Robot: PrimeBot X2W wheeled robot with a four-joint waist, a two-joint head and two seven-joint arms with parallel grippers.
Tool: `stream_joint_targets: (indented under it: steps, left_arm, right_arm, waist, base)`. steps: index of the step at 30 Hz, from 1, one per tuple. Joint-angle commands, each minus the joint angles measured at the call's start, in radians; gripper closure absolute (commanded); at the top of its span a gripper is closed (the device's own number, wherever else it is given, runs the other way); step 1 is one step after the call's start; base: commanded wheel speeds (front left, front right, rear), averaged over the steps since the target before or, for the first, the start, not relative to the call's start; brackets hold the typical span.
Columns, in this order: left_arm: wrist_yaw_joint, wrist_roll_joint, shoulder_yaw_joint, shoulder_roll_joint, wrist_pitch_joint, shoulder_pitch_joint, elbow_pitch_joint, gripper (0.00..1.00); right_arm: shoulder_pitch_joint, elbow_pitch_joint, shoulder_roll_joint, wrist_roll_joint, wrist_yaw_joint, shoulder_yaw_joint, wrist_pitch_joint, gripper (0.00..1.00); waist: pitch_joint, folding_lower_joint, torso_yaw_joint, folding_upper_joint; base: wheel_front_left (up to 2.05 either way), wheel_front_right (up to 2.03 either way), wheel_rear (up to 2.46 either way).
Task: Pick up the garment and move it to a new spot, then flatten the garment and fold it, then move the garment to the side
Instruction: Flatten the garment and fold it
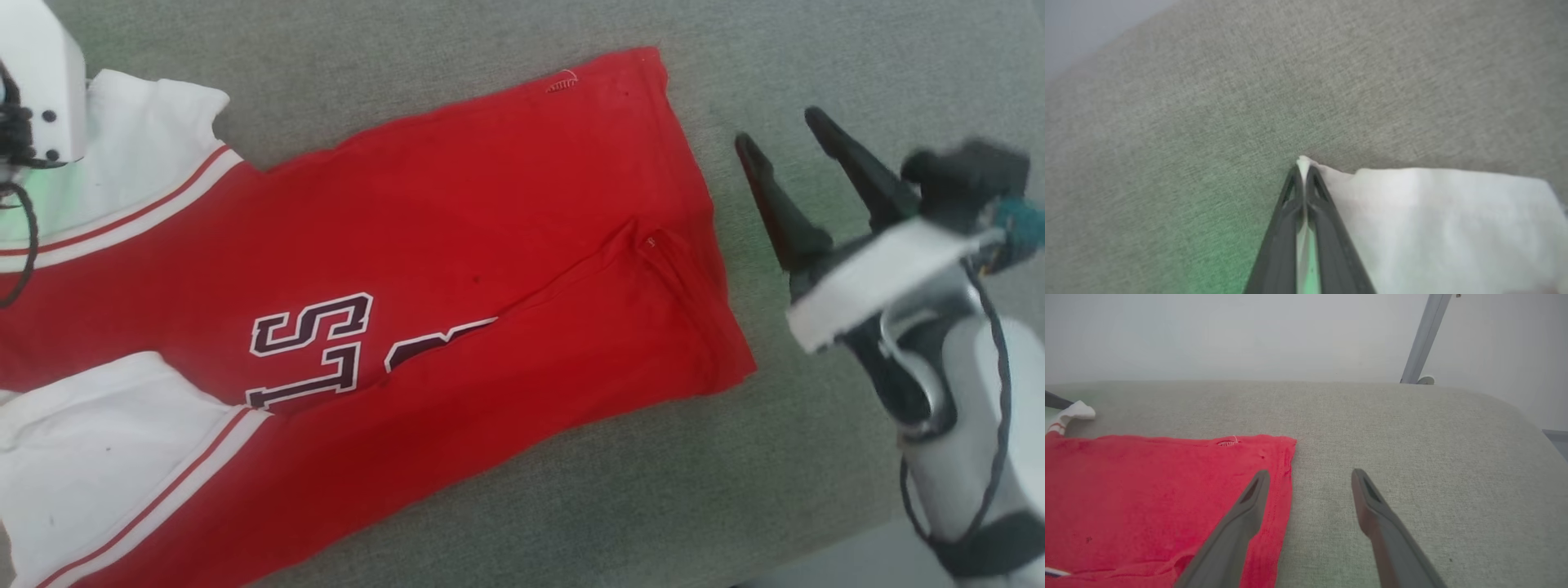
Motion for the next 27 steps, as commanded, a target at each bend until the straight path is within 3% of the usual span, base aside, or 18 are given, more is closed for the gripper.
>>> stream_joint_targets:
  steps: [1,10,17,23,24,25,27]
  left_arm:
    - [-0.002,0.003,-0.026,-0.006,0.026,0.052,0.041,1.0]
    - [-0.033,0.017,-0.038,-0.078,-0.007,-0.006,0.083,1.0]
    - [-0.053,0.024,-0.047,-0.115,-0.035,-0.044,0.117,1.0]
    - [-0.062,0.023,-0.046,-0.137,-0.066,-0.066,0.144,1.0]
    - [-0.064,0.023,-0.046,-0.141,-0.073,-0.068,0.148,1.0]
    - [-0.064,0.022,-0.045,-0.146,-0.078,-0.071,0.152,1.0]
    - [-0.066,0.021,-0.045,-0.158,-0.087,-0.076,0.16,1.0]
  right_arm:
    - [-0.026,0.008,-0.001,0.013,0.0,0.011,0.019,0.0]
    - [-0.3,0.166,-0.054,0.126,0.0,0.142,0.3,0.0]
    - [-0.468,0.37,-0.055,0.185,0.0,0.252,0.484,0.0]
    - [-0.539,0.509,-0.039,0.227,0.0,0.342,0.577,0.0]
    - [-0.547,0.526,-0.038,0.234,0.0,0.355,0.592,0.58]
    - [-0.55,0.539,-0.038,0.246,0.0,0.371,0.604,1.0]
    - [-0.56,0.557,-0.052,0.258,0.0,0.389,0.611,1.0]
  waist:
    - [0.003,0.0,0.003,0.0]
    - [0.027,0.0,0.049,0.0]
    - [0.039,0.0,0.084,0.0]
    - [0.044,0.0,0.102,0.0]
    - [0.043,0.0,0.105,0.0]
    - [0.042,0.0,0.109,0.0]
    - [0.037,0.0,0.12,0.0]
  base:
    - [0.0,0.0,0.0]
    - [0.0,0.0,0.0]
    - [0.0,0.0,0.0]
    - [0.0,0.0,0.0]
    - [0.0,0.0,0.0]
    - [0.0,0.0,0.0]
    - [0.0,0.0,0.0]
